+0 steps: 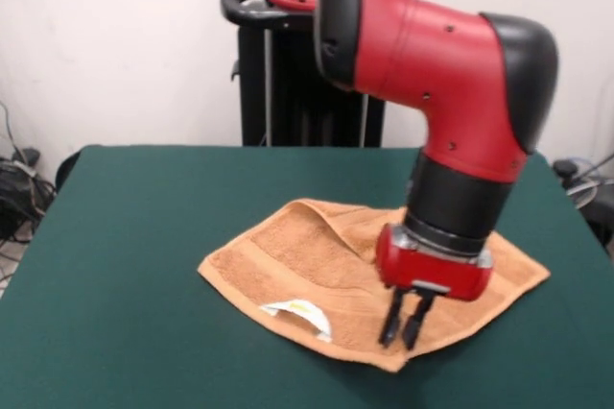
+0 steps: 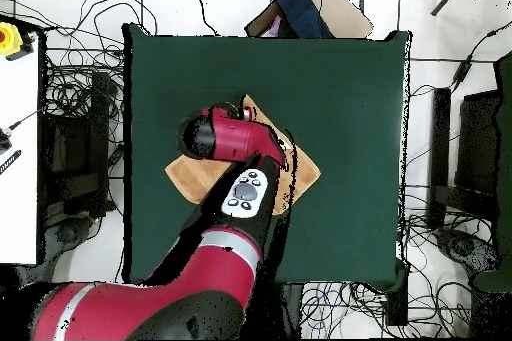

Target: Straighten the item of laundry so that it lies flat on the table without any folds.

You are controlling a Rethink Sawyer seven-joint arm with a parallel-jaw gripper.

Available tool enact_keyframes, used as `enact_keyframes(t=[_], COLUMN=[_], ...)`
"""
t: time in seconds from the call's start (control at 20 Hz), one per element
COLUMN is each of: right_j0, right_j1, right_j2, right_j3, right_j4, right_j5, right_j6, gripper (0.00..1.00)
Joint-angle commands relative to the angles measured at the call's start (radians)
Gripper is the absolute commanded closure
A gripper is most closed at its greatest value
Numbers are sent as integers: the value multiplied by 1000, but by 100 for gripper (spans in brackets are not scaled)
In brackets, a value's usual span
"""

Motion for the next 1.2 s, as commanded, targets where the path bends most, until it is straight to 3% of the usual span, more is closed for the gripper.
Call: enact_keyframes(t=[0.05,0.2,0.25,0.4,0.55,0.75,1.2], right_j0=[-16,-5,-10,-3,45,45,1], right_j1=[62,76,75,72,50,9,-28], right_j2=[96,83,92,87,25,37,79], right_j3=[-28,-31,-25,-6,8,54,217], right_j4=[0,12,8,23,47,66,20], right_j5=[-49,-43,-61,-66,25,131,101], right_j6=[175,191,189,215,248,264,209], gripper=[100,100,0,0,0,0,0])
